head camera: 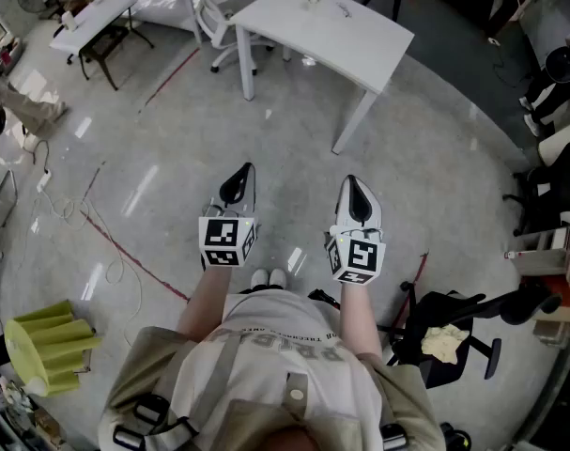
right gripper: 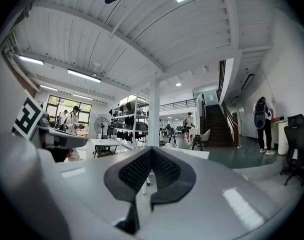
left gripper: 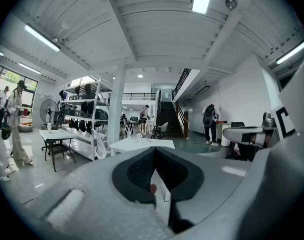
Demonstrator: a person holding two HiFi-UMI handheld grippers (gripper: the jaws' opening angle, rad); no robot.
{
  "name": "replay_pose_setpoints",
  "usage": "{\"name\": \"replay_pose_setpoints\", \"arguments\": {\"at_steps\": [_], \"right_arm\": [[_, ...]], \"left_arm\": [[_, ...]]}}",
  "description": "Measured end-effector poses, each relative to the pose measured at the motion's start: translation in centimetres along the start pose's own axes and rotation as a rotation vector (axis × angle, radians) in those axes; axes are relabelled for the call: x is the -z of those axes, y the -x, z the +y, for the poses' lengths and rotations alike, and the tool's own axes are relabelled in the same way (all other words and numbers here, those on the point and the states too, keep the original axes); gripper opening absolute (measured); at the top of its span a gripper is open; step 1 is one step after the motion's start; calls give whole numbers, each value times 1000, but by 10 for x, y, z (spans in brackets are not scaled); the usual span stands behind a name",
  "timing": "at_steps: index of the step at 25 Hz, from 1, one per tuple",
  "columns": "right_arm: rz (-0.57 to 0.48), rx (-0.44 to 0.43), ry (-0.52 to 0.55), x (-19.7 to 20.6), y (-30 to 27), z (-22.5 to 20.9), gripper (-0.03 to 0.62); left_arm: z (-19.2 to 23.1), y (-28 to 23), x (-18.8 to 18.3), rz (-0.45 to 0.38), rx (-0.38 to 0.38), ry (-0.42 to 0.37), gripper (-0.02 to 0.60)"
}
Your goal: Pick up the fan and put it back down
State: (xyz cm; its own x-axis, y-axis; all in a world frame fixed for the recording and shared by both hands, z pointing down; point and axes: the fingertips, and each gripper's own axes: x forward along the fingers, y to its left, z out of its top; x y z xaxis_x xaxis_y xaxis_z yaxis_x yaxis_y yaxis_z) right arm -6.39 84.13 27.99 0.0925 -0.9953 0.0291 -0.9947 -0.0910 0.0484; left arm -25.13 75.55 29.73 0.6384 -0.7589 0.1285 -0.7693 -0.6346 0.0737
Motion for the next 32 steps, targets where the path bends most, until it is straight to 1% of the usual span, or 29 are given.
{"name": "replay_pose_setpoints", "arguments": {"at_steps": [10, 18, 23, 25, 26, 27, 28, 30, 32], "right_arm": [[7, -7, 6, 3, -3, 2, 0], [17, -10, -2, 9, -5, -5, 0], [-13, -36, -76, 8, -4, -15, 2], [-21, -61, -106, 8, -4, -15, 3], [-21, -84, -117, 9, -3, -12, 100], [-21, -105, -123, 10, -3, -9, 272], [-22, -113, -122, 11, -3, -8, 338], [-25, -105, -114, 11, -3, -11, 388], [-24, -100, -111, 11, -1, -14, 403]], "left_arm": [[-1, -4, 6, 12, 4, -1, 11], [-9, -12, 10, 25, 6, -6, 11], [-14, -16, 9, 27, -1, -3, 12], [-16, -18, 11, 33, -5, 3, 13], [-17, -18, 13, 39, -3, 11, 91], [-18, -18, 14, 47, -1, 20, 211], [-18, -19, 15, 52, 0, 29, 285], [-19, -19, 14, 56, -6, 37, 341], [-19, -17, 13, 62, -11, 39, 345]]}}
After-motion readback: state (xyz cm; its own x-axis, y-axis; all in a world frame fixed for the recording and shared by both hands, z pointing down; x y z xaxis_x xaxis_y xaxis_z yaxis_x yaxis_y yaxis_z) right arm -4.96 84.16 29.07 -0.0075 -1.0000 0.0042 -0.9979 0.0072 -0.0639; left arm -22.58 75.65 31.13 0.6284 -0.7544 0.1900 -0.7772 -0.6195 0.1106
